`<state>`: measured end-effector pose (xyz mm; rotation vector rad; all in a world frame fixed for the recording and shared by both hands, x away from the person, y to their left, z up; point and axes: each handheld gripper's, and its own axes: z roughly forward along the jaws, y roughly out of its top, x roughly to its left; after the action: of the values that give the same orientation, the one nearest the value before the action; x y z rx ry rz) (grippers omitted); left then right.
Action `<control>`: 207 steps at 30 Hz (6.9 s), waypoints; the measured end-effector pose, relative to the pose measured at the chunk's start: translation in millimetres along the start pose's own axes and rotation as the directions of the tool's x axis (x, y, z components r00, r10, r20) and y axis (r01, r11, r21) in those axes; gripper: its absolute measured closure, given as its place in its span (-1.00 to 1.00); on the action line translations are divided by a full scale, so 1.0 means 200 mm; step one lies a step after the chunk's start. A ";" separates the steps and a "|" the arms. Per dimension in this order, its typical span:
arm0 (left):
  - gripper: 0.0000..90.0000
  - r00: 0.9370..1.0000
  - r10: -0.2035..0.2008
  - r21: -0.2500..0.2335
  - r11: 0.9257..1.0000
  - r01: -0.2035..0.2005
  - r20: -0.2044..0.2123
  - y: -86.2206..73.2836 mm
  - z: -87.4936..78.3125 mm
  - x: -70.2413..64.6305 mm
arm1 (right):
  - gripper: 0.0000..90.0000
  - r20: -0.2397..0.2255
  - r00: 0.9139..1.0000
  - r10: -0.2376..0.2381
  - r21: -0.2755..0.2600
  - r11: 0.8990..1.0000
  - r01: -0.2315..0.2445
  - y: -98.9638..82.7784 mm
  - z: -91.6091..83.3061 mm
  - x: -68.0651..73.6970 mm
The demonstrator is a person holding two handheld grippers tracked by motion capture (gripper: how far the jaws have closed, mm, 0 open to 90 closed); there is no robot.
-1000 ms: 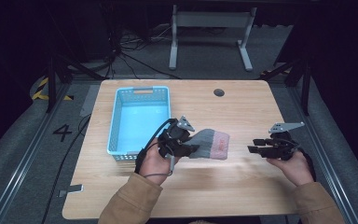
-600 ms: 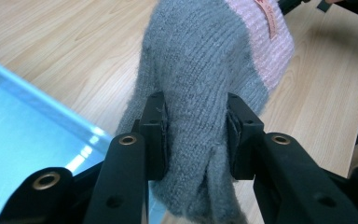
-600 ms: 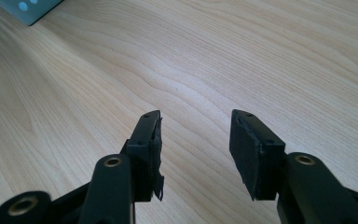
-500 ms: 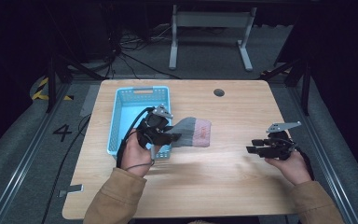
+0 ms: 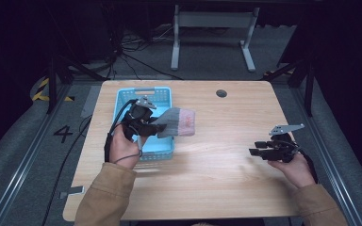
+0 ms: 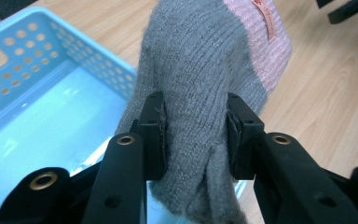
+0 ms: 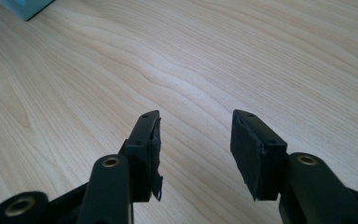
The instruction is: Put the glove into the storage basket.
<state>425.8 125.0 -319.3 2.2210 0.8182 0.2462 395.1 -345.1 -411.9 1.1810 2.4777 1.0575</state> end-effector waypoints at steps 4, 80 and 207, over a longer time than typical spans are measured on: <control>0.44 1.000 -0.008 -0.004 1.000 0.008 -0.020 -0.01 -0.02 0.06 | 0.18 0.003 1.000 0.000 0.001 1.000 0.000 -0.01 0.00 0.01; 0.36 0.975 -0.137 0.293 0.938 0.185 -0.175 -0.13 0.47 0.59 | 0.14 0.012 1.000 0.017 0.026 1.000 -0.018 -0.16 -0.06 0.04; -0.22 0.975 0.139 0.084 0.984 -0.155 0.173 -0.61 0.38 -0.34 | 0.11 -0.023 0.983 -0.185 0.028 0.982 0.185 -0.12 0.16 0.20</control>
<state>344.7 102.5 -453.7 2.3608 0.5870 0.0907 368.4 -308.5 -447.1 0.9294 2.5672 0.9898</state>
